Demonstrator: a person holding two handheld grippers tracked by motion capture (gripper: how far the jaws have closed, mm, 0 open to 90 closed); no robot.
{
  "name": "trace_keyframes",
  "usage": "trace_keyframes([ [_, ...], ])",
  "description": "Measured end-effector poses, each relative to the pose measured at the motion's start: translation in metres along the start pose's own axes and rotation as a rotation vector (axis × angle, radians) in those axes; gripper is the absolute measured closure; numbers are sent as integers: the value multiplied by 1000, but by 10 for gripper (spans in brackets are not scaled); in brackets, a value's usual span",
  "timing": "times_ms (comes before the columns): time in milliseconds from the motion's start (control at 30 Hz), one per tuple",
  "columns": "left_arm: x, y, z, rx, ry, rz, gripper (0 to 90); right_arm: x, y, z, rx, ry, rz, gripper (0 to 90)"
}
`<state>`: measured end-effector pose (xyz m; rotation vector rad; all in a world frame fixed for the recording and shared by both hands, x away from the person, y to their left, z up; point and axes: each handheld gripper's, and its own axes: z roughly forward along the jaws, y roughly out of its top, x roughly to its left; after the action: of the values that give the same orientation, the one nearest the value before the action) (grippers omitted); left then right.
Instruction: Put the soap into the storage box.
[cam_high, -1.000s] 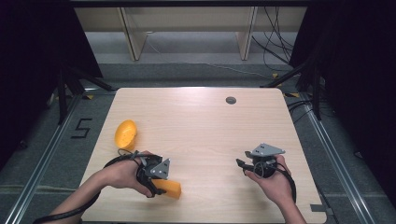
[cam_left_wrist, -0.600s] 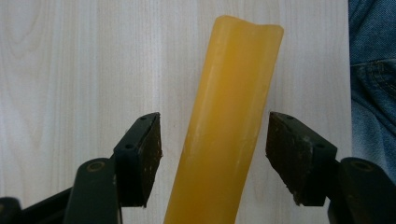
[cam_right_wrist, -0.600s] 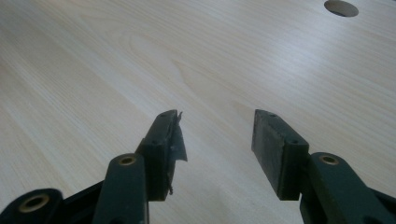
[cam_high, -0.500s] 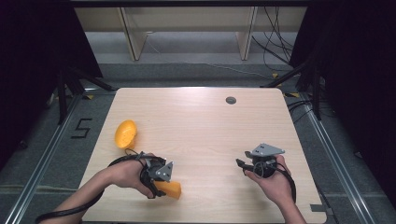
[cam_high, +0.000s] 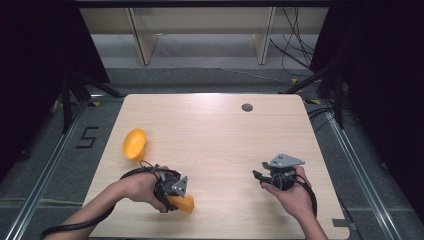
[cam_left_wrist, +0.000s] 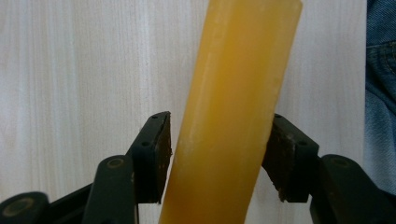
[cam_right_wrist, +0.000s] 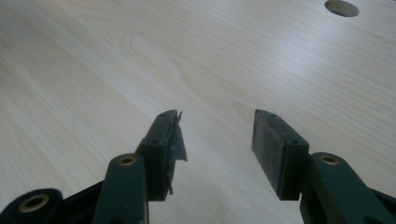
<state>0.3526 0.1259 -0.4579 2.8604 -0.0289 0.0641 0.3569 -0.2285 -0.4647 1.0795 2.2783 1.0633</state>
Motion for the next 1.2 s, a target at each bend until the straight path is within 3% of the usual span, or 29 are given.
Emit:
trace_keyframes([
  [100,1,0,1,16,1,3,464,0,0,0,-2,1,3,516],
  [300,2,1,4,31,-8,-33,487,0,0,0,-3,-2,-4,516],
  [400,2,2,4,36,-10,-21,500,-1,0,1,-3,-2,-7,516],
  [600,1,1,3,48,-30,-38,581,0,0,0,-3,0,6,516],
  [667,0,0,3,52,-46,-69,597,0,0,0,-3,0,6,515],
  [1133,-2,1,2,75,-37,-144,603,0,0,0,-2,-1,0,516],
  [1200,-3,2,2,79,-47,-185,604,0,0,0,-1,-1,1,516],
])
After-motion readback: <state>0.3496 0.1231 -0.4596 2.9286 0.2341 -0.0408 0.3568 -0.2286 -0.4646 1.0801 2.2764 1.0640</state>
